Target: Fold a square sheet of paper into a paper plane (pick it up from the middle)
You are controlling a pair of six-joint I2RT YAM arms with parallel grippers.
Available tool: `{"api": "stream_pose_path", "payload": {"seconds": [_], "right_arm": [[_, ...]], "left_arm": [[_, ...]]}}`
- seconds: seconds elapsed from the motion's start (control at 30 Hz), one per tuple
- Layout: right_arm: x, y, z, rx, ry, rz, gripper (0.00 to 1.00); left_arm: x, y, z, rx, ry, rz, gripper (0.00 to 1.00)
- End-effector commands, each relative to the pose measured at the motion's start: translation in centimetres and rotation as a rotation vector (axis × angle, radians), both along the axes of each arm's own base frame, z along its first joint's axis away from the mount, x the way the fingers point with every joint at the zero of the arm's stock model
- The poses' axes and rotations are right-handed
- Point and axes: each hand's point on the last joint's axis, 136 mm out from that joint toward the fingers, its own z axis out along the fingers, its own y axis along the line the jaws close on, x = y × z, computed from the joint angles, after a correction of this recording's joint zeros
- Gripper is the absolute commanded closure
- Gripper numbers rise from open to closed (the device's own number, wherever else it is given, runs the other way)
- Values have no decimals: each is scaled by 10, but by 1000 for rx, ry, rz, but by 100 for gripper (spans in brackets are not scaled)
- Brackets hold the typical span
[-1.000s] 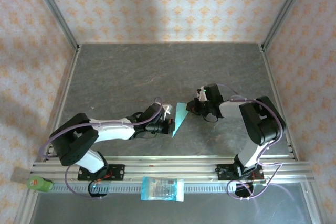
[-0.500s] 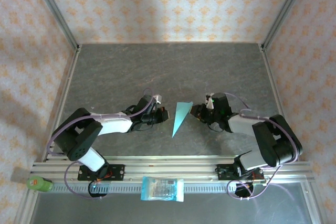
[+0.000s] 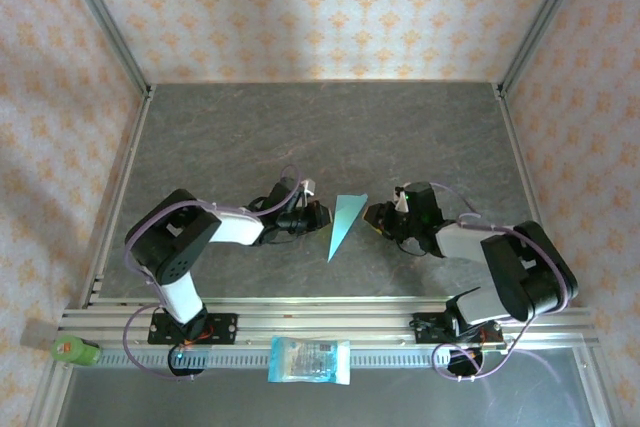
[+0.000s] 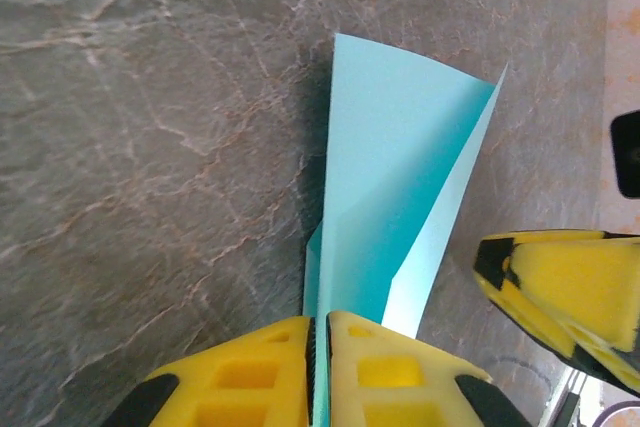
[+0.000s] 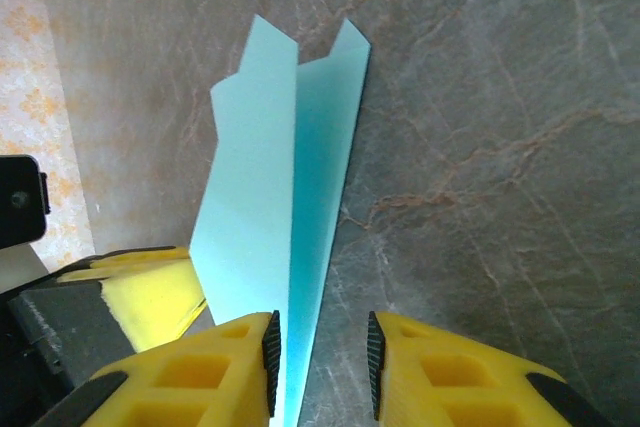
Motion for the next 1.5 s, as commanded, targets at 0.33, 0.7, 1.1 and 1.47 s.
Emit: {"api": "stream_pose_path", "payload": {"seconds": [0.33,0.7,1.1,1.47], "right_arm": [[5,5,-8,-23,18,28,71],[0,0,-29,-69,71,19,71],[11,5,9,7,-9,-21,66],[25,21,56,102,-6,-55,58]], "left_arm": [[4,-26,9,-100,-11,-100,82],[-2,-40,12,-166,-3,-182,77],[8,-26,44,-97,-166,-107,96],[8,12,39,408,-258,-34,98]]}}
